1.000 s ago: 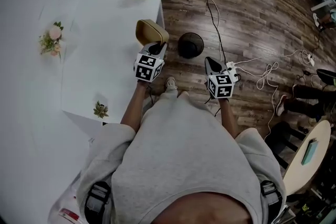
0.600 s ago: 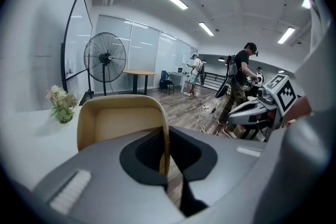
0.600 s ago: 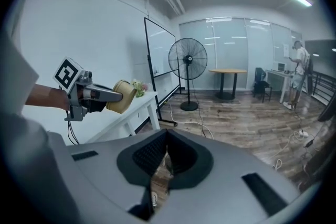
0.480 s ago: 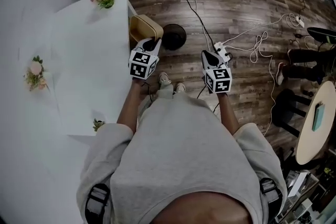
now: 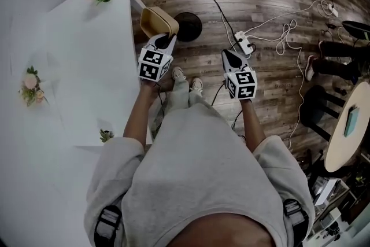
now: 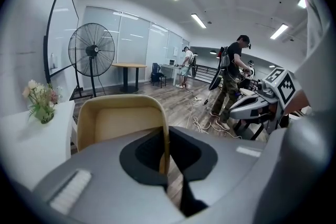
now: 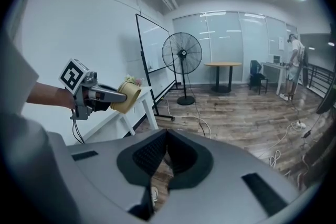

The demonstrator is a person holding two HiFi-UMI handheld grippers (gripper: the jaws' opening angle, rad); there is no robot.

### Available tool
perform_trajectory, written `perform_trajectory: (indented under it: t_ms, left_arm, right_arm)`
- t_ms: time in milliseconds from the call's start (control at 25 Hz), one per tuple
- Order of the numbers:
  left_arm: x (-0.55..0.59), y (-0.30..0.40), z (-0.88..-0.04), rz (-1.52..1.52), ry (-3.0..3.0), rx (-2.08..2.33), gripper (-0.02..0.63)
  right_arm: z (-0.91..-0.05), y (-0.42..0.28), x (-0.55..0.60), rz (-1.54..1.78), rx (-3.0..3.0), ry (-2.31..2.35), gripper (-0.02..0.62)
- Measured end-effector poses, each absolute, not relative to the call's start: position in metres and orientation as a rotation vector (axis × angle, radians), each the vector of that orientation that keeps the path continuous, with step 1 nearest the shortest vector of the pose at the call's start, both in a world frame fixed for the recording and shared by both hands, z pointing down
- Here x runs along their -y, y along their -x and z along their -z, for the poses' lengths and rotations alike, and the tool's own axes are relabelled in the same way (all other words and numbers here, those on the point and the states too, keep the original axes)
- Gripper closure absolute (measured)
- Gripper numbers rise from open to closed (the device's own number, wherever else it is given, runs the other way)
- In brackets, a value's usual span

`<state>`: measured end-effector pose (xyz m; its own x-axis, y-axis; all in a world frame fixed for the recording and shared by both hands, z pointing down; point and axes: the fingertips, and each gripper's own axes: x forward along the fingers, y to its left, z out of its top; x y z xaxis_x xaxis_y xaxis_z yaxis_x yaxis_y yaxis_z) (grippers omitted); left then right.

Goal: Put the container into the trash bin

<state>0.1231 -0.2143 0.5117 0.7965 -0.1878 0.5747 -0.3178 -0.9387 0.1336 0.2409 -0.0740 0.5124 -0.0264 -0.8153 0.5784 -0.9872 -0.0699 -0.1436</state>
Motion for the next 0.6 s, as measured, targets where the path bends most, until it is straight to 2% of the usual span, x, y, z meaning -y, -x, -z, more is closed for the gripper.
perform_trajectory:
  t_ms: [600]
  left_arm:
    - [0.21, -0.125, -0.591, -0.892, -2.659, 0.345, 0.584]
  right_arm:
    - [-0.585, -0.233, 0.081, -0.876, 1.885, -1.894, 0.581]
